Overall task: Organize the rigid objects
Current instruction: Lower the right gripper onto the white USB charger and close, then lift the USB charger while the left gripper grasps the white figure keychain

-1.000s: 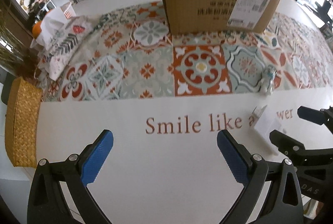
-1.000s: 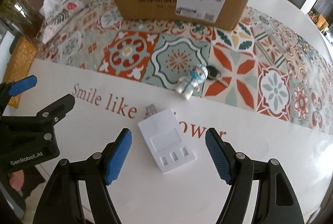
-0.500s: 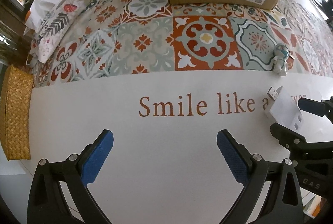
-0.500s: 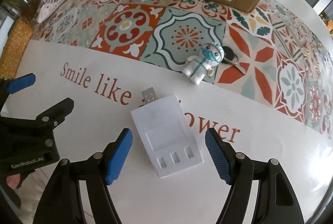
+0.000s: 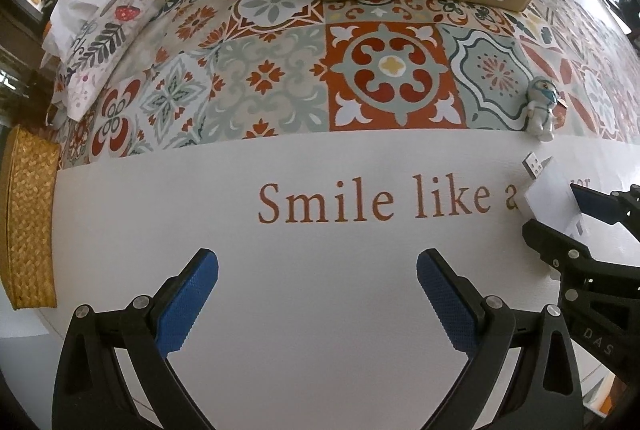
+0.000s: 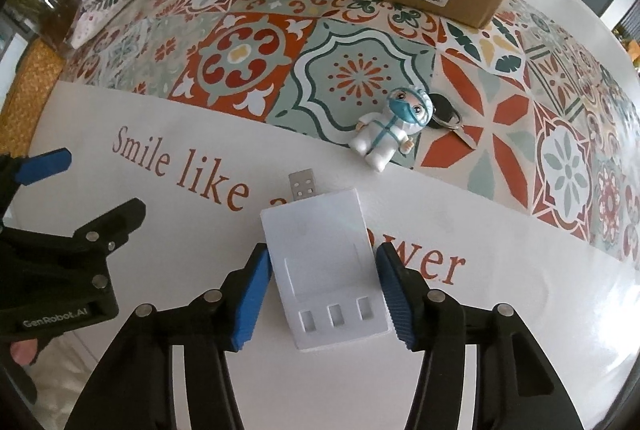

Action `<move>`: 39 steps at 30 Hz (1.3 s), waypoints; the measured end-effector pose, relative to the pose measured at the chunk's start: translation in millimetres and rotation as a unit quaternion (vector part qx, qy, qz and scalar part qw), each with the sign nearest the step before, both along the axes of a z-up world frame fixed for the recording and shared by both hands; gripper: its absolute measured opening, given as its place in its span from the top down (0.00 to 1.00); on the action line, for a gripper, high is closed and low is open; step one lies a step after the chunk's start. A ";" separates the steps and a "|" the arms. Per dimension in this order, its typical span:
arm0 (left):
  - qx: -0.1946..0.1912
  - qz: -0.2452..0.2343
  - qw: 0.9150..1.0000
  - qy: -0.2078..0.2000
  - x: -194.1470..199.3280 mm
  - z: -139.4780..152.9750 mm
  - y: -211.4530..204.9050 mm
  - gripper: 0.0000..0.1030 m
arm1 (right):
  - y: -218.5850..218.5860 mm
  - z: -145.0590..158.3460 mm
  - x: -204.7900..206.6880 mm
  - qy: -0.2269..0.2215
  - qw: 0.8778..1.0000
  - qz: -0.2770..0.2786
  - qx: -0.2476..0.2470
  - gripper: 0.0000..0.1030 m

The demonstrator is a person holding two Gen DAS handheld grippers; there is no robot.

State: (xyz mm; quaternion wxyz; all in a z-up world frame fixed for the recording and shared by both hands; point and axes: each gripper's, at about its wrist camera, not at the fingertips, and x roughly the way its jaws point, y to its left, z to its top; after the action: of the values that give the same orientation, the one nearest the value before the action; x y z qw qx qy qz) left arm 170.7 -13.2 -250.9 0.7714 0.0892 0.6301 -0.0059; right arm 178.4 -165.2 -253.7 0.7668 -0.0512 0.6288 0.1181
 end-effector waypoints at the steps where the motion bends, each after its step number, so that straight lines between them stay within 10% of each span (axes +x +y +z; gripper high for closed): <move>1: -0.001 -0.002 1.000 -0.001 -0.9 1.1 -1.6 0.02 | -1.5 -0.1 -0.5 0.000 1.000 -0.004 0.004 0.49; 39: -0.086 -0.214 0.973 -0.022 59.3 26.3 -145.9 0.20 | -125.0 42.2 0.9 -0.055 0.974 -0.214 0.056 0.50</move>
State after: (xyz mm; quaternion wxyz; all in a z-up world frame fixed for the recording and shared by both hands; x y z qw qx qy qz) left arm 230.0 -159.1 -224.6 0.7707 0.1554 0.5765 -0.2225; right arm 179.3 -290.2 -211.5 0.8095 0.1212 0.5743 -0.0168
